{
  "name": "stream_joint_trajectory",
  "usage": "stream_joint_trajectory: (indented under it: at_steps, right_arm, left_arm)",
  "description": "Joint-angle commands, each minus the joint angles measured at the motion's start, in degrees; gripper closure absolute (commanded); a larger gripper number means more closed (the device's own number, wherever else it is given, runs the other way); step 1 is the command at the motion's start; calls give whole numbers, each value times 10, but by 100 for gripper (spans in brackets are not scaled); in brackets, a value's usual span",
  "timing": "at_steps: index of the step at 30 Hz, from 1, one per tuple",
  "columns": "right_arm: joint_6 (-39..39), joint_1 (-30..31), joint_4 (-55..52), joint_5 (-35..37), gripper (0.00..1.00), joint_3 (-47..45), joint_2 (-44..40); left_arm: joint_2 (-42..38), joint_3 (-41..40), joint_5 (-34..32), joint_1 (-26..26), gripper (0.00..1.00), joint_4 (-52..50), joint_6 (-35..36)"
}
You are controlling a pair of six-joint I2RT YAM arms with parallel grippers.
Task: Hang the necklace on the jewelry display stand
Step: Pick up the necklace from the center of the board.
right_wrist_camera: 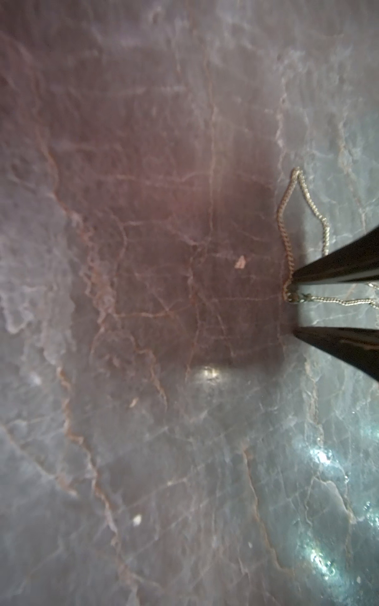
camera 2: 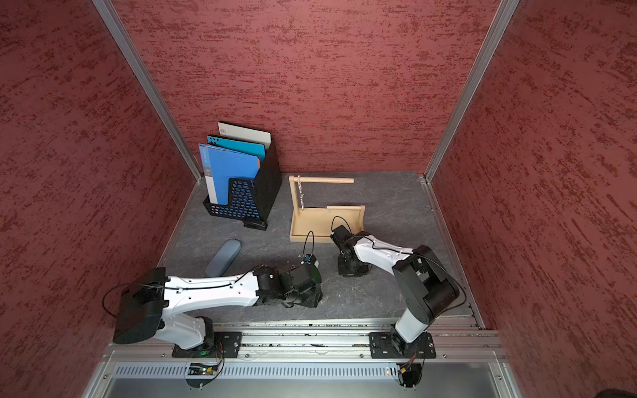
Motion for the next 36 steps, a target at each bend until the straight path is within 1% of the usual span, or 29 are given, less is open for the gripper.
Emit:
stream_joint_trajectory:
  at_steps: [1, 3, 7, 9, 14, 19, 24, 27, 32, 33, 36]
  right_arm:
    - [11, 7, 13, 6, 76, -16, 12]
    - [15, 11, 11, 9, 79, -22, 8]
    - [17, 16, 6, 16, 94, -33, -9]
    - [12, 18, -3, 24, 100, -30, -20]
    - [-12, 19, -42, 53, 100, -2, -61]
    - [-41, 20, -94, 60, 100, 40, -111]
    - [-56, 24, -153, 66, 100, 97, -181]
    - [-67, 27, -189, 44, 100, 137, -205]
    - [-110, 38, -259, 16, 100, 239, -233]
    - [-122, 41, -278, 14, 100, 266, -233]
    - [-156, 56, -337, 18, 100, 347, -222]
  left_arm:
    - [-8, -4, -4, 4, 52, -1, 7]
    - [-9, -6, -3, 3, 52, 0, 4]
    - [-11, -13, -3, 3, 52, 5, 1]
    - [-12, -13, -4, 4, 51, 3, 1]
    - [-24, -15, -16, 9, 51, -9, 2]
    - [-61, -14, -36, 24, 49, -37, 36]
    - [-128, -21, -56, 48, 48, -43, 82]
    - [-172, -31, -58, 59, 47, -20, 123]
    - [-246, -48, -57, 58, 43, 50, 247]
    - [-261, -50, -53, 58, 42, 67, 276]
    - [-282, -35, -50, 61, 42, 91, 332]
